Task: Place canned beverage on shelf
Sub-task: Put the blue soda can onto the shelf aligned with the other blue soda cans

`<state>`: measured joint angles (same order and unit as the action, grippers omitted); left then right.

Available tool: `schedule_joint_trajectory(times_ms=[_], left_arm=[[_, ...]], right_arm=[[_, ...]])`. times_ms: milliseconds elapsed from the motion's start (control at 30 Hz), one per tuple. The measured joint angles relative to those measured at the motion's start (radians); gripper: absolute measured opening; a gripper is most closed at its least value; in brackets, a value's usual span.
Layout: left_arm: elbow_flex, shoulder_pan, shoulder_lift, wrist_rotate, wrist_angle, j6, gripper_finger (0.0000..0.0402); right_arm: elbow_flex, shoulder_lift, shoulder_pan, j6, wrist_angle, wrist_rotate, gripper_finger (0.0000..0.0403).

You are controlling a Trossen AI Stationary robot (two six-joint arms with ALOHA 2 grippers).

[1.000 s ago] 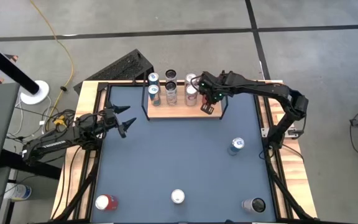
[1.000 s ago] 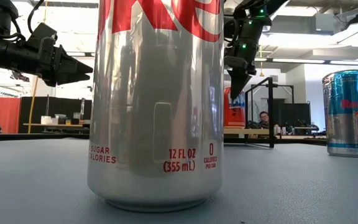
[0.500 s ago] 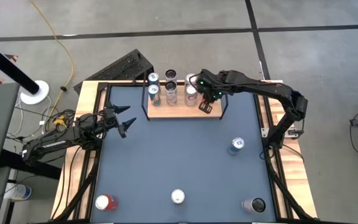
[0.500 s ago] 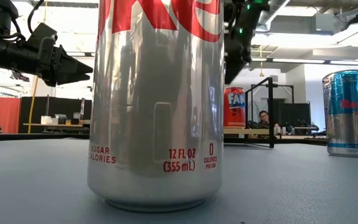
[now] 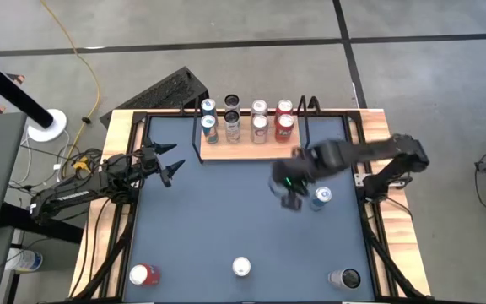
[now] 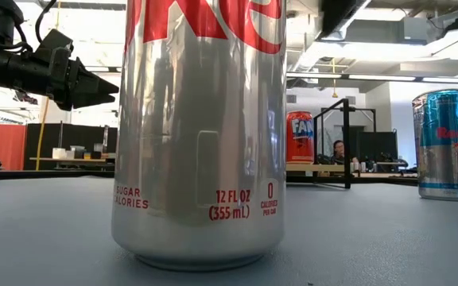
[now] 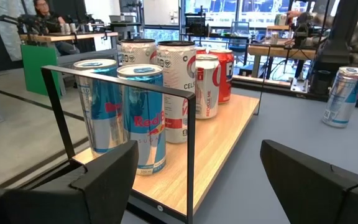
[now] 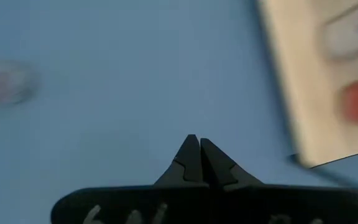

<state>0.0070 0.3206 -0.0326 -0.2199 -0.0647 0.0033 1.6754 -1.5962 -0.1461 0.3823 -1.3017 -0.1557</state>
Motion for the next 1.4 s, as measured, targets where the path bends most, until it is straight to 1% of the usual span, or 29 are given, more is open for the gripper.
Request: schedule_joint_trajectory(times_ms=[67,133,300,433,567,733,833,900,967,1033,1100,1200,1267,1400], left_arm=[[0.0,0.0,0.0,0.0,0.0,0.0,0.0327],[0.0,0.0,0.0,0.0,0.0,0.0,0.0327],[0.0,0.0,0.0,0.0,0.0,0.0,0.0327],[0.0,0.0,0.0,0.0,0.0,0.0,0.0327],[0.0,0.0,0.0,0.0,0.0,0.0,0.0327],[0.0,0.0,0.0,0.0,0.0,0.0,0.0327],[0.0,0.0,0.0,0.0,0.0,0.0,0.0327],[0.0,0.0,0.0,0.0,0.0,0.0,0.0327],[0.0,0.0,0.0,0.0,0.0,0.0,0.0327],[0.0,0.0,0.0,0.003,0.0,0.0,0.0327],[0.0,0.0,0.0,0.004,0.0,0.0,0.0327],[0.0,0.0,0.0,0.004,0.0,0.0,0.0327],[0.0,0.0,0.0,0.004,0.0,0.0,0.0327],[0.0,0.0,0.0,0.004,0.001,0.0,0.0327]], right_arm=[[-0.014,0.026,-0.104,0.116,-0.001,-0.018,0.0],[-0.016,0.04,-0.203,0.229,-0.01,-0.061,0.0],[-0.017,0.039,-0.41,0.434,-0.032,-0.174,0.0],[-0.017,0.038,-0.516,0.561,-0.047,-0.188,0.0],[-0.017,0.038,-0.569,0.666,-0.083,-0.231,0.0],[-0.019,0.04,-0.549,0.909,-0.276,-0.232,0.0],[-0.058,0.076,-0.498,0.874,-0.231,-0.204,0.001],[-0.076,0.101,-0.451,0.857,-0.239,-0.188,0.0026],[-0.102,0.114,-0.395,0.836,-0.278,-0.147,0.0049],[-0.134,0.123,-0.336,0.794,-0.256,-0.117,0.0075],[-0.153,0.139,-0.279,0.742,-0.245,-0.088,0.0104],[-0.168,0.155,-0.21,0.67,-0.279,-0.038,0.0152],[-0.169,0.153,-0.172,0.622,-0.267,-0.012,0.0184],[-0.169,0.154,-0.128,0.547,-0.272,0.005,0.0244]])
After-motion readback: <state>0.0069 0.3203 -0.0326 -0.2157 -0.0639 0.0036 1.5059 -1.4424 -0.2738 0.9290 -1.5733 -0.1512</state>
